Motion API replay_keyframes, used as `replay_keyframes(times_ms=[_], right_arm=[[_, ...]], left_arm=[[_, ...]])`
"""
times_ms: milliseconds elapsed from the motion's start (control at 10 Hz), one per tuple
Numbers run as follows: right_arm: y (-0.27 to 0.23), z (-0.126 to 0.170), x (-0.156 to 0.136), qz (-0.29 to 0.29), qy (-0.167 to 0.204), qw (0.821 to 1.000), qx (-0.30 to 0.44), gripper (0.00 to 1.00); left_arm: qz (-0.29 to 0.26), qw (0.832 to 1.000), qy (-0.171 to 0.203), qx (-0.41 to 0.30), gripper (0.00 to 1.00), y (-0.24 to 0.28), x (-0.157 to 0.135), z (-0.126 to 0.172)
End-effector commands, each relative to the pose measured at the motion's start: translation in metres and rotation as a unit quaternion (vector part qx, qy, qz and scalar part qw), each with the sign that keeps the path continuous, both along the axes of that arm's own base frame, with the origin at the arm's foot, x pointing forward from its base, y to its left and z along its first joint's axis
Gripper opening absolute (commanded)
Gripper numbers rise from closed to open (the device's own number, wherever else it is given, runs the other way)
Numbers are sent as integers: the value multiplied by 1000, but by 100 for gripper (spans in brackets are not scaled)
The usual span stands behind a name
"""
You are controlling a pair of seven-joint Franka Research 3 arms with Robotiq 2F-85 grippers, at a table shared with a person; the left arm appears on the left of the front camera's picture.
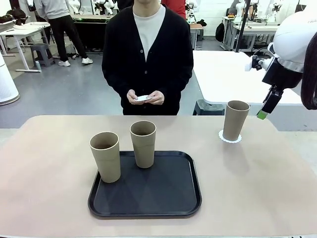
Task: Place coasters on the table and set cups on them.
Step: Pick up one Reusable plastic cup and place it on a coaster set by the human, then take one Reusable plastic cup from the Flat Tray and place it on a coaster set by the human.
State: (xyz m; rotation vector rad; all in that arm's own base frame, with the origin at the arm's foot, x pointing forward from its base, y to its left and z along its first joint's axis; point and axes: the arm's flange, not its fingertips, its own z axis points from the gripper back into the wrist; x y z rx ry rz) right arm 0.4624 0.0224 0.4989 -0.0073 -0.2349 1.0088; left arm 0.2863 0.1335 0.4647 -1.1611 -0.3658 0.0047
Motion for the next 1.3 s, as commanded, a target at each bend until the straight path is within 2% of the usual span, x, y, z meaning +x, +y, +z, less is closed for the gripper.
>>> replay_keyframes(times_ms=[0,1000,1100,1200], right_arm=[[-2,-2,2,10,-6,1000,-11,100],[0,0,0,2,0,1000,1,100],[-17,14,-8,-176,77,981,27,100],[-31,20,-17,-259,102,960,35,100]], left_arm=[[0,1000,-5,-4,100,1,-1,1],[0,1000,-5,-4,100,1,-1,1],[0,1000,-5,-4,100,1,-1,1],[0,1000,-5,-4,100,1,-1,1]])
